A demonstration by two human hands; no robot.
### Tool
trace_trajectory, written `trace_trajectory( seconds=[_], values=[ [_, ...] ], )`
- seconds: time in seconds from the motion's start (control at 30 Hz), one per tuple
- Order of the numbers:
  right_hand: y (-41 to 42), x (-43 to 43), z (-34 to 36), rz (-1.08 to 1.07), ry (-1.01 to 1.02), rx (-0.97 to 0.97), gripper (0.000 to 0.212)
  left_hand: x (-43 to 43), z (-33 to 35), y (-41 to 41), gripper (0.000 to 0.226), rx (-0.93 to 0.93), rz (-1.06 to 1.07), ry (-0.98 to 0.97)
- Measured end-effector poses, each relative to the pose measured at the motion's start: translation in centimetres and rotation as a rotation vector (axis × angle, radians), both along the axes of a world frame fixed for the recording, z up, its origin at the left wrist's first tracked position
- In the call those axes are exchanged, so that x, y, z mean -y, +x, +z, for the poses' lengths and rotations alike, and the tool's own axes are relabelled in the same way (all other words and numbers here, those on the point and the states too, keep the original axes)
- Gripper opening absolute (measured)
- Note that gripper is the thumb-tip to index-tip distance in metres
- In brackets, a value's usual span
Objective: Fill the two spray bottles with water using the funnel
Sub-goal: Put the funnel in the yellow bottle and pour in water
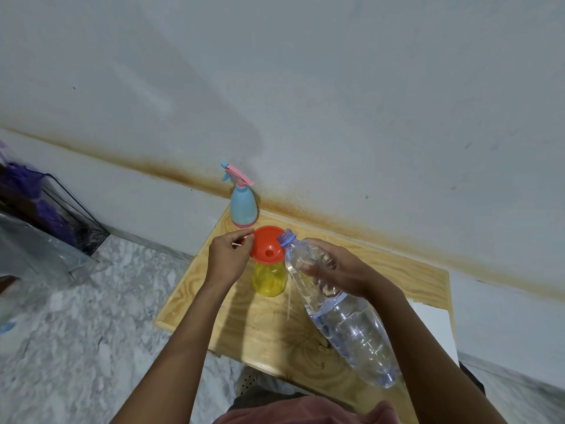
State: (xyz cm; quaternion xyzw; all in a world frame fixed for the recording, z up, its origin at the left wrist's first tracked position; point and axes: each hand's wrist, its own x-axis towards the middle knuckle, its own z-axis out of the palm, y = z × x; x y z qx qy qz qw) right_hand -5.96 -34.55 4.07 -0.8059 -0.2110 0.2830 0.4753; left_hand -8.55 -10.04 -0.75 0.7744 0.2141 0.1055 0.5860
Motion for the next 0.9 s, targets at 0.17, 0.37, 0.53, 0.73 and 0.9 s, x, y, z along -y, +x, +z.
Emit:
trace_trajectory(
  seconds=[0.17,0.37,0.53,0.73,0.9],
  values=[
    [-0.4,0.4,0.2,-0.091,0.151,0.055,0.049,0.0,0.0,0.0,0.020,-0.005,-0.003,0.001],
    [0.1,1.3,-0.2,-0.356,0.297,0.221,0.056,0.1,0.2,0.0,0.020,-0.006,-0.006,0.015],
    [0.5,1.1,-0.1,-0.587,0.385,0.389,0.055,0.1,0.5,0.0,0.020,-0.006,-0.006,0.030],
    [2.4,0.0,0.0,-0.685,0.345,0.393,0.069,0.2,0.7,0.0,0.019,-0.008,-0.012,0.047],
    [3.6,-0.8,-0.5,-0.783,0.332,0.397,0.065,0.3,0.7,0.2,0.019,-0.004,-0.010,0.051]
  ],
)
